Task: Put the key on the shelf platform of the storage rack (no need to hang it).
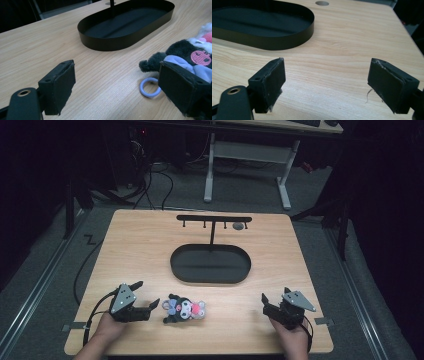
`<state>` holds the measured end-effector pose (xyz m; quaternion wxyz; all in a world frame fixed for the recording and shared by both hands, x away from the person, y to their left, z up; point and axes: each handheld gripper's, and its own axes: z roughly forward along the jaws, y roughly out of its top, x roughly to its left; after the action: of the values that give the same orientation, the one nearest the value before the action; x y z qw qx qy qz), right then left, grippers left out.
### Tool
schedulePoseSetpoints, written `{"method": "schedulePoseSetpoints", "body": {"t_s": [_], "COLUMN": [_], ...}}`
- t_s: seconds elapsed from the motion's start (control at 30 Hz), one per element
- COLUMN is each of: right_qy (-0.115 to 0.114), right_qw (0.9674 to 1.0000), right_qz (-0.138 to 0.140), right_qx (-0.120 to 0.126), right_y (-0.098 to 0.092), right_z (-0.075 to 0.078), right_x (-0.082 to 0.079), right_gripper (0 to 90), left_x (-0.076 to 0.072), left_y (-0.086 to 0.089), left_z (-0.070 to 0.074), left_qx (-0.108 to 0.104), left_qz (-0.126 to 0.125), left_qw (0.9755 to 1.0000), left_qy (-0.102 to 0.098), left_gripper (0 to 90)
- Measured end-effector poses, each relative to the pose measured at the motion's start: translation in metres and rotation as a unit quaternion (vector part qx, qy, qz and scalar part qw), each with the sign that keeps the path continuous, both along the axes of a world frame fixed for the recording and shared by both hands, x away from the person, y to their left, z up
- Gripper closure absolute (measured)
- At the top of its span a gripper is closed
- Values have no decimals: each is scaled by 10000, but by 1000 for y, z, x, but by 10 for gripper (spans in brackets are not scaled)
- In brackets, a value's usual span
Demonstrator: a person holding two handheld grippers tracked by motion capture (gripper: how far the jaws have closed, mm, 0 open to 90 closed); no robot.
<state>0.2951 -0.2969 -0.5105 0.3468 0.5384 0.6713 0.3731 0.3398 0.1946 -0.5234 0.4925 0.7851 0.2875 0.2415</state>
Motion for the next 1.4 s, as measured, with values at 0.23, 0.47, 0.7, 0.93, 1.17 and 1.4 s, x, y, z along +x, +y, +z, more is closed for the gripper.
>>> {"method": "schedulePoseSetpoints", "body": {"t_s": [0.23, 0.47, 0.7, 0.93, 1.17, 1.4], "right_qy": [33, -6, 317, 420, 479, 623], "right_qw": [9999, 9997, 9879, 9656, 9472, 9424], "right_qz": [114, 234, 1307, 2398, 3079, 3260], "right_qx": [-38, 120, 777, 918, 754, 419], "right_y": [5, 13, 47, 105, 168, 197], "right_z": [-3, 0, 13, 18, 14, 2], "right_x": [-2, -2, -2, -3, 5, 11], "right_gripper": [149, 152, 297, 792, 900, 900], "left_x": [5, 1, 2, -3, -7, -7], "left_y": [-1, 0, 0, 4, 6, 6], "left_z": [1, 1, 0, 1, 0, 0], "left_qx": [-39, 1, -26, -19, -44, -4], "left_qz": [71, -12, 22, 36, 38, 25], "left_qw": [9999, 10000, 10000, 10000, 10000, 10000], "left_qy": [109, 24, 58, -30, -76, -55], "left_gripper": [154, 154, 154, 154, 154, 154]}}
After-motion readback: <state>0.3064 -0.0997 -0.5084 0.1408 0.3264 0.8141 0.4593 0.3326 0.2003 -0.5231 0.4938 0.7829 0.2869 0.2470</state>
